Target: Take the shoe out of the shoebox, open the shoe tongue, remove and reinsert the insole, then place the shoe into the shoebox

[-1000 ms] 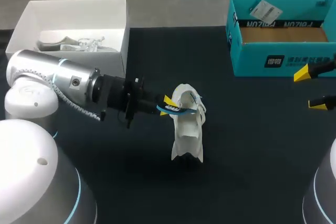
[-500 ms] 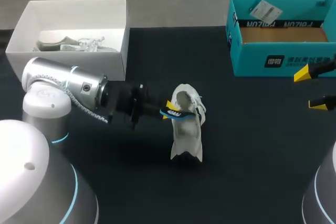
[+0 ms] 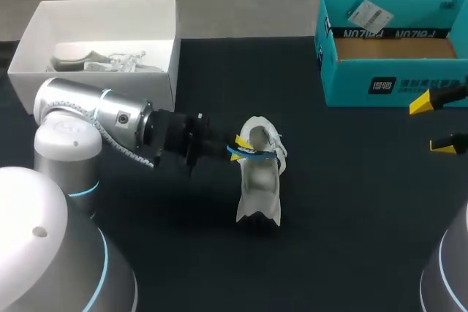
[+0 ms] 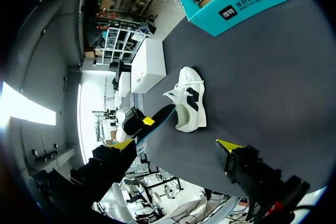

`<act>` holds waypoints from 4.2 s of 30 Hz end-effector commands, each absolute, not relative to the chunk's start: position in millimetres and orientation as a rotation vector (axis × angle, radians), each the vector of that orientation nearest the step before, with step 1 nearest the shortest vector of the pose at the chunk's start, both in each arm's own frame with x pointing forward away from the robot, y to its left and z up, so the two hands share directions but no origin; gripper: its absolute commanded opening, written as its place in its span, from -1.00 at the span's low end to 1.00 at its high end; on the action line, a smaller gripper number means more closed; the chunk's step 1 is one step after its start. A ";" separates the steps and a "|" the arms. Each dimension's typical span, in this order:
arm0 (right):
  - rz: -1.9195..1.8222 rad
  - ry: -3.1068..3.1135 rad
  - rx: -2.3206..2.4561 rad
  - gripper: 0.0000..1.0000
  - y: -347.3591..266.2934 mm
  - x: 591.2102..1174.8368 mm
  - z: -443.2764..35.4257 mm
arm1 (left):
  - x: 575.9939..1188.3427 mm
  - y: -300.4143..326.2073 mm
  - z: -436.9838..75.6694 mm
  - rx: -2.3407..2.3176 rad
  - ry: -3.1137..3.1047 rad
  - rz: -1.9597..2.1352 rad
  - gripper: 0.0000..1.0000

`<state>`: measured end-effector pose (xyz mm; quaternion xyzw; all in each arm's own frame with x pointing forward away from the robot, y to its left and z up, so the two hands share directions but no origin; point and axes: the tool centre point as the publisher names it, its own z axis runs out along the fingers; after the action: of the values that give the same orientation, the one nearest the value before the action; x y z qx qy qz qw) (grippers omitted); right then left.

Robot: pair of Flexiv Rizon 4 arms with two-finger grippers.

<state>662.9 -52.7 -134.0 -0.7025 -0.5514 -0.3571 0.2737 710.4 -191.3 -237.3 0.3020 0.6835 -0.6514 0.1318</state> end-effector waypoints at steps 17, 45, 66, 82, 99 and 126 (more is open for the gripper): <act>-0.961 -1.481 -1.894 1.00 -52.1 661.5 -134.4 | 701.7 -180.7 -256.1 0.888 2.079 -1.833 -1.00; -0.961 -1.481 -1.894 1.00 -52.1 661.5 -134.4 | 693.0 -183.3 -216.6 0.774 2.081 -1.895 -1.00; -0.961 -1.481 -1.894 1.00 -52.1 661.5 -134.4 | 681.3 -221.4 -254.0 0.707 2.034 -1.964 -1.00; -0.961 -1.481 -1.894 1.00 -52.1 661.5 -134.4 | 686.9 -250.2 -260.9 0.752 1.895 -2.046 -1.00; -0.961 -1.481 -1.894 1.00 -52.1 661.5 -134.4 | 694.2 -233.8 -267.8 0.756 1.932 -1.973 -1.00; -0.961 -1.481 -1.894 1.00 -52.1 661.5 -134.4 | 685.0 -216.3 -281.7 0.728 2.033 -1.948 -1.00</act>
<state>663.4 -52.4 -133.7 -0.7026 -0.5511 -0.3571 0.2741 681.0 -210.7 -276.7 0.2469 0.6925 -0.6673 0.1189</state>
